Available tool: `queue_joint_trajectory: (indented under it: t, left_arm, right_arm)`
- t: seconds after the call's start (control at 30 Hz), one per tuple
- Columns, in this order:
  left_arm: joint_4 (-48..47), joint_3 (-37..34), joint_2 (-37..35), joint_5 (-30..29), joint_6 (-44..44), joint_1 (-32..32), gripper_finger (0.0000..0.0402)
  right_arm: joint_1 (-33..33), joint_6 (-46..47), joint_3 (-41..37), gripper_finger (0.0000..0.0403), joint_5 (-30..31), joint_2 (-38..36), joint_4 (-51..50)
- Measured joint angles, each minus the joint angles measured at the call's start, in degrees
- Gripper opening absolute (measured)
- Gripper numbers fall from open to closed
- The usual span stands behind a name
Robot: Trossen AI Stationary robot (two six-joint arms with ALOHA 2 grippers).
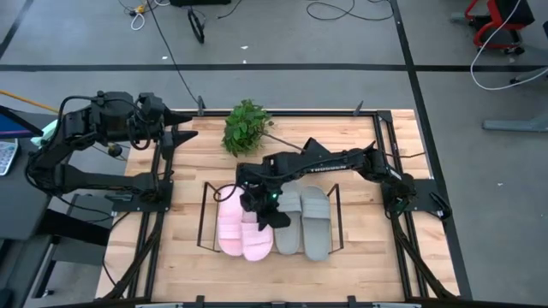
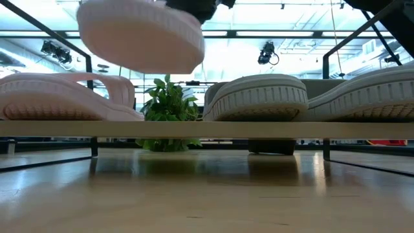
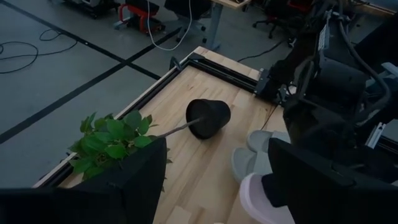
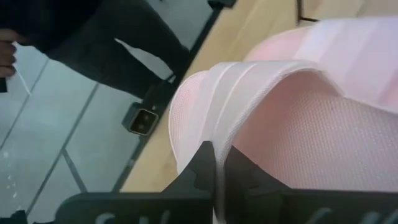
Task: Pick and place slides into the shelf
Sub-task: Put the pink slipper on the shelf
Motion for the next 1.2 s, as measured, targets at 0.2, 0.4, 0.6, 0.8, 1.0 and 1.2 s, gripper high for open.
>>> queue_joint_trajectory:
  t: [0.2, 0.4, 0.6, 0.8, 1.0, 1.2]
  left_arm:
    - [0.02, 0.00, 0.00, 0.00, 0.61, 0.00, 0.0286]
    - [0.04, 0.00, 0.00, 0.01, 0.61, -0.02, 0.0286]
    - [0.10, 0.00, 0.00, 0.03, 0.79, -0.01, 0.0286]
    - [0.10, 0.00, 0.00, 0.01, 0.88, 0.00, 0.0286]
    - [0.10, 0.00, 0.00, 0.03, 0.98, 0.00, 0.0286]
    - [0.10, 0.00, 0.00, 0.03, 1.07, 0.00, 0.0286]
  right_arm:
    - [0.79, 0.17, -0.02, 0.0007, -0.25, 0.36, -1.77]
    - [1.46, 0.26, -0.24, 0.0007, -0.19, 1.42, -1.51]
    - [1.47, 0.55, -1.48, 0.0007, -0.19, 1.46, -1.26]
    - [1.45, 0.66, -2.20, 0.0007, 0.35, 1.48, -1.19]
    - [1.32, 0.45, -2.23, 0.0007, 1.01, 1.48, -0.59]
    - [1.32, 0.22, -2.23, 0.0007, 2.26, 1.48, 0.23]
